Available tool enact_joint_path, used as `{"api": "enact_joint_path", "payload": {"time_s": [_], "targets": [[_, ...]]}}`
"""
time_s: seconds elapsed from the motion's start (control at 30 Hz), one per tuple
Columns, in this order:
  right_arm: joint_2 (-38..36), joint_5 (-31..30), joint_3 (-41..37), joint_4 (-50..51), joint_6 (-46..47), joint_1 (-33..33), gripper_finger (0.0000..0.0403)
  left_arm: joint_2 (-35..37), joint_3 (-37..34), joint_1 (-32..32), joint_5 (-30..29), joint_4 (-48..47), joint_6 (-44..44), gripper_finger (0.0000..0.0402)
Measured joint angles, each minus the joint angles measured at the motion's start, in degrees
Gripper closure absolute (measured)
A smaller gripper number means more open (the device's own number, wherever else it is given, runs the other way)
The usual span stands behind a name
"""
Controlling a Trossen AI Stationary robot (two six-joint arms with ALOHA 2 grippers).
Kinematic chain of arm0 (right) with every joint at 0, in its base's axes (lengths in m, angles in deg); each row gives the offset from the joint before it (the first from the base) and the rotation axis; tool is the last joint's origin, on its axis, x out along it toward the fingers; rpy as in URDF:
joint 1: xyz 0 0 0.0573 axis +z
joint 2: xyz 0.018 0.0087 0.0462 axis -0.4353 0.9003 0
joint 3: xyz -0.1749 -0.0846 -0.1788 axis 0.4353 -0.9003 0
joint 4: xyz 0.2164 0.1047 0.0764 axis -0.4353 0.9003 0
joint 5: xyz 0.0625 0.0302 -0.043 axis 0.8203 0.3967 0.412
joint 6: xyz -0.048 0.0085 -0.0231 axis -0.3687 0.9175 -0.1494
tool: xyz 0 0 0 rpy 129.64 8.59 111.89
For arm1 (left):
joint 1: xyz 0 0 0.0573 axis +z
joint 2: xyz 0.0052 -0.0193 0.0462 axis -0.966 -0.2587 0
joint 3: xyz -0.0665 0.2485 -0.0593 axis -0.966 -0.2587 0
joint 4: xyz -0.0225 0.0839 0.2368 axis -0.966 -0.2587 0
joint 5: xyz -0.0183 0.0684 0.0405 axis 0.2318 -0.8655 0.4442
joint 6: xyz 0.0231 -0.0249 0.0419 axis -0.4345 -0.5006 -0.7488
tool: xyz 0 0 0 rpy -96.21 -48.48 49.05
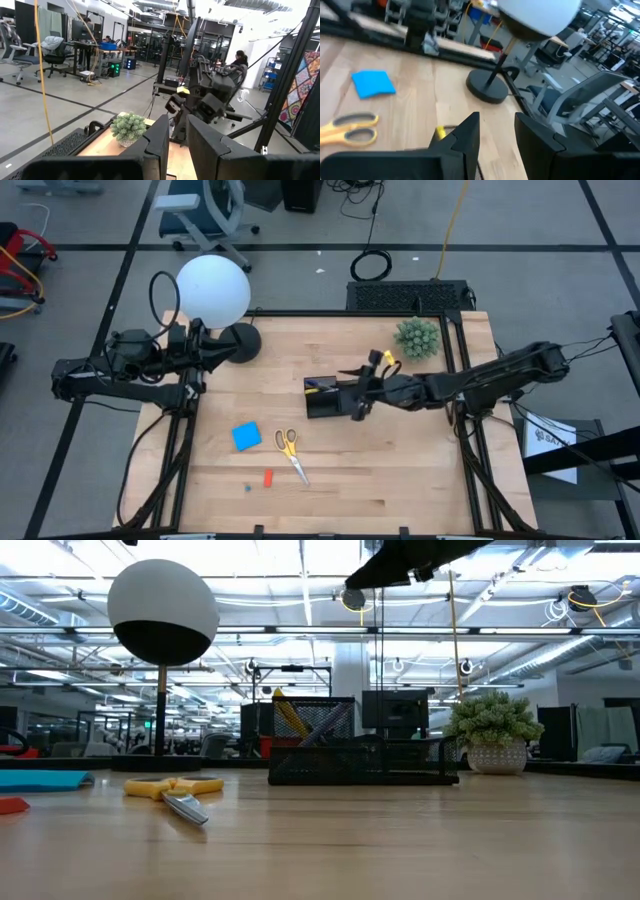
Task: Pick and place office supplies into organizer
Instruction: Put the yellow scissors into the top left compartment of the black desk organizer
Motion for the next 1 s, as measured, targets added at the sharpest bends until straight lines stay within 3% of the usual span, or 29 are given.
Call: {"api": "enact_joint_path", "payload": {"time_s": [0.4,0.57,0.8,1.0], "targets": [[-7.02,0.27,-6.04,-1.56,1.91,-0.11,0.0289,-0.01,0.02,0.0,0.02,5.44,1.18,0.033],[-7.56,0.31,-6.1,-5.73,-1.01,-0.2,0.0289,0.03,0.02,0.0,0.07,6.56,8.91,0.033],[-7.49,0.35,-6.1,-5.23,-0.79,-0.3,0.0289,-0.01,0.02,0.0,1.86,6.15,12.4,0.033],[-7.49,0.35,-6.1,-4.74,-0.38,-0.31,0.0289,-0.01,0.02,0.0,1.37,6.69,7.61,0.033]]}}
